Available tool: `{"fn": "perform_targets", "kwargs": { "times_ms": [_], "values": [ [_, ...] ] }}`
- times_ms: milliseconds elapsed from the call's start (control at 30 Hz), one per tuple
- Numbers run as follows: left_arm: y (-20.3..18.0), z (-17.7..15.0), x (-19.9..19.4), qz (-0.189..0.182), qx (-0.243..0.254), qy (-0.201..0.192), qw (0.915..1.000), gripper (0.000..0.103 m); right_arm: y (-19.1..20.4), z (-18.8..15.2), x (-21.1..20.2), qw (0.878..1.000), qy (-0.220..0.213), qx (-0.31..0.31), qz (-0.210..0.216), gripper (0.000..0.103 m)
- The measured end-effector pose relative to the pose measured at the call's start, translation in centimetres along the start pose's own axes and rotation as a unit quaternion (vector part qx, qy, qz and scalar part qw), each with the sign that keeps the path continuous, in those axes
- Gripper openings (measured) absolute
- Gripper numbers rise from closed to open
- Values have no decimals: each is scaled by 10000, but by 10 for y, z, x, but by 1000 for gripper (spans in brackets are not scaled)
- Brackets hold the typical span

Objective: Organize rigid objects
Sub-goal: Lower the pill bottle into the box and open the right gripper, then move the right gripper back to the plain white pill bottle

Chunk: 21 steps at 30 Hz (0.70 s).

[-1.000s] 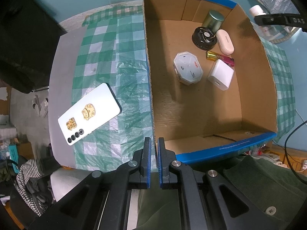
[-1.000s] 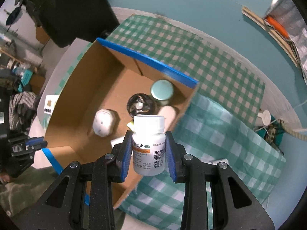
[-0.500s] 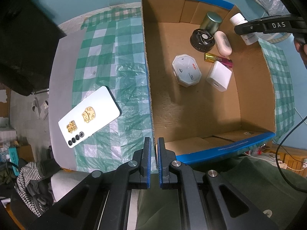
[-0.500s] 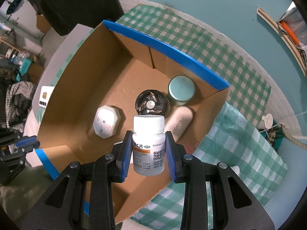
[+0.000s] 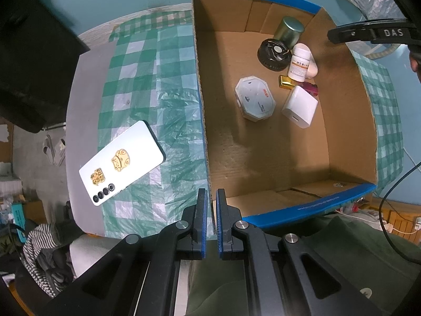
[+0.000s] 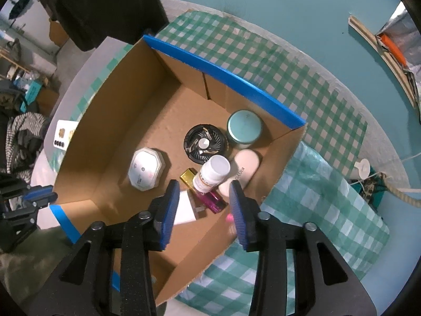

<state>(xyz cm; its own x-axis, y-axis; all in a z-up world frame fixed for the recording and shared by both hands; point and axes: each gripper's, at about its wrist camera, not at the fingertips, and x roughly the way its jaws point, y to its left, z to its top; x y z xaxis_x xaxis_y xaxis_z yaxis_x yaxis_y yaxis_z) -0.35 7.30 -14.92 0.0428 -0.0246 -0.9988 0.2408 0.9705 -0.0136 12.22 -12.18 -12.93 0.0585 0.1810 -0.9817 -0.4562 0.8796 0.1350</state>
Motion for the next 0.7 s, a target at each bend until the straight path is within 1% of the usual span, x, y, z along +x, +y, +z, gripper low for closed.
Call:
{"fn": "perform_targets", "kwargs": {
  "times_ms": [233,567,700],
  "values": [
    [-1,1,0,-6,21,20,10000,6,-6,-3,-17,9999,-140,97,-30,49],
    [0,2,2,-15,46,37,10000,6,-16,-15,-40,9992,-261,260,-139,51],
    [-1,1,2,-13,53,40,10000,6,-22,-21,-45,9988,-276,337,-209,54]
  ]
}}
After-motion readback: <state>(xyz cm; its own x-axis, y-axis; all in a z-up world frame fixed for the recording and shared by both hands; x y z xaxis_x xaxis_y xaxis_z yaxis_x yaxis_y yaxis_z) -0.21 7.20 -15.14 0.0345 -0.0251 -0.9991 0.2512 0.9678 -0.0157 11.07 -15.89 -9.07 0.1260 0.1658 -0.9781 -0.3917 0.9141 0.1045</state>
